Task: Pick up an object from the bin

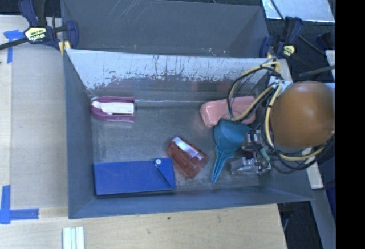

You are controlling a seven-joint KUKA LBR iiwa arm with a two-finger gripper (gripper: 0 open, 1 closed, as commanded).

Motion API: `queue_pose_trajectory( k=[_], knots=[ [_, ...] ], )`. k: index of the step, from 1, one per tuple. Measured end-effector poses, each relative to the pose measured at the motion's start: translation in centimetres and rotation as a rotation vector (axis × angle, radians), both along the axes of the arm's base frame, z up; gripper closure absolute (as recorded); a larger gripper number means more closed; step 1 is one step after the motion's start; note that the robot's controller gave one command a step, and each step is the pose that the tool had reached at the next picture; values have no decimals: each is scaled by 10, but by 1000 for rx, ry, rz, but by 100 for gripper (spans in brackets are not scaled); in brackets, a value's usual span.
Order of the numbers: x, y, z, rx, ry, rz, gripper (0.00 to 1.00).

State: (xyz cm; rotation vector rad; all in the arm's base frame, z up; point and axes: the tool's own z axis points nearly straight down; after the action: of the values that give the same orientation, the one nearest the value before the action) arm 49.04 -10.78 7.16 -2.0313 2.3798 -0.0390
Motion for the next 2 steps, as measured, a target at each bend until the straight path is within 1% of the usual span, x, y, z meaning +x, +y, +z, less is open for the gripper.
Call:
queue_pose_trajectory(
  k=[1, 2],
  knots=[
    [0, -1, 0, -1, 1, -1, 100],
    [-1, 0, 8, 0, 4, -1, 100]
  ],
)
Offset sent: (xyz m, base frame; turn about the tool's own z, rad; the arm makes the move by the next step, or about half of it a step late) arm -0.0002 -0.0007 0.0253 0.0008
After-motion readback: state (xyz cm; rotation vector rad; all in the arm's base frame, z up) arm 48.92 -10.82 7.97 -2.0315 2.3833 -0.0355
